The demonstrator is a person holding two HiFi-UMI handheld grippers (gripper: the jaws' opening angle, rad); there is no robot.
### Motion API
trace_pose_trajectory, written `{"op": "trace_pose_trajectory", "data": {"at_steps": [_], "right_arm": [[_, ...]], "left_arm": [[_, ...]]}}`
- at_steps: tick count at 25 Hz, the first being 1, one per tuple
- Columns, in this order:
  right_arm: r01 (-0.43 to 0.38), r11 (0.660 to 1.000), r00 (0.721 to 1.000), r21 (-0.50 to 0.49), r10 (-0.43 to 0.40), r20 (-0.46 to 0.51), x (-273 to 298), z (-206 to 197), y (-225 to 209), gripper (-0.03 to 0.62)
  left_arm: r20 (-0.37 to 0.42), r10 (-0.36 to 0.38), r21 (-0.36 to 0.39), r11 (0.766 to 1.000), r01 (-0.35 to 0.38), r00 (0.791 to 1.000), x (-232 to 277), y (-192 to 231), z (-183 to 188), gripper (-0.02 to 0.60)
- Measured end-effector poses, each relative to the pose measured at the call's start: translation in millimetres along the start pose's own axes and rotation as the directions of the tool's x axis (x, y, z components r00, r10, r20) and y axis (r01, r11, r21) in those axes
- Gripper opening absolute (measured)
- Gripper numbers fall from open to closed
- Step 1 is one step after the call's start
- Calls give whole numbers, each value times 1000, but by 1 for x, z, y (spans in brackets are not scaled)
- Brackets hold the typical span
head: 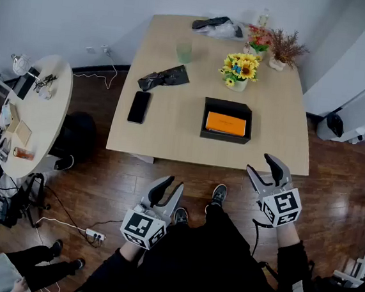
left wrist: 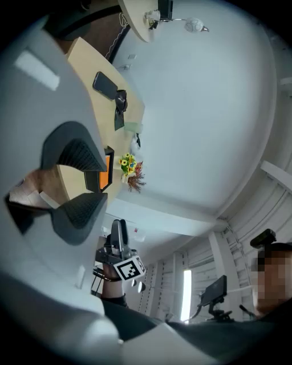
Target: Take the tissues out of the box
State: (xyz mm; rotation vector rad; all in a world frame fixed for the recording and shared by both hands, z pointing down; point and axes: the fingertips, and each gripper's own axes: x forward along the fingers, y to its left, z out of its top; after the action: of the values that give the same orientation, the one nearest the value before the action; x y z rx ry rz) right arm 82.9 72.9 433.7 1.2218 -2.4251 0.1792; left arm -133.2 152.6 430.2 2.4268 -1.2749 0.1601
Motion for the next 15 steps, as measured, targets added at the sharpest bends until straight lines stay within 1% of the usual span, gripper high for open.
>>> {"op": "trace_pose_trajectory", "data": {"at_steps": [4, 6, 8, 11, 15], "right_arm": [[-73, 994, 993, -76, 66, -100, 51, -19, -34, 287], [-122, 984, 982, -130, 101, -160, 76, -30, -48, 290], [-189, 968, 966, -166, 153, -211, 98, -41, -55, 295], [-279, 944, 939, -177, 230, -254, 123, -49, -59, 311], [-352, 921, 914, -165, 300, -271, 145, -55, -67, 331]], "left_arm": [[3, 68, 4, 998, -68, 998, 33, 17, 13, 97], [9, 111, -2, 994, -111, 994, 52, 20, 23, 97], [18, 149, -2, 989, -149, 989, 71, 20, 36, 97], [31, 190, 13, 982, -191, 981, 96, 18, 54, 97], [5, 227, 27, 973, -227, 974, 117, 15, 59, 97]]}}
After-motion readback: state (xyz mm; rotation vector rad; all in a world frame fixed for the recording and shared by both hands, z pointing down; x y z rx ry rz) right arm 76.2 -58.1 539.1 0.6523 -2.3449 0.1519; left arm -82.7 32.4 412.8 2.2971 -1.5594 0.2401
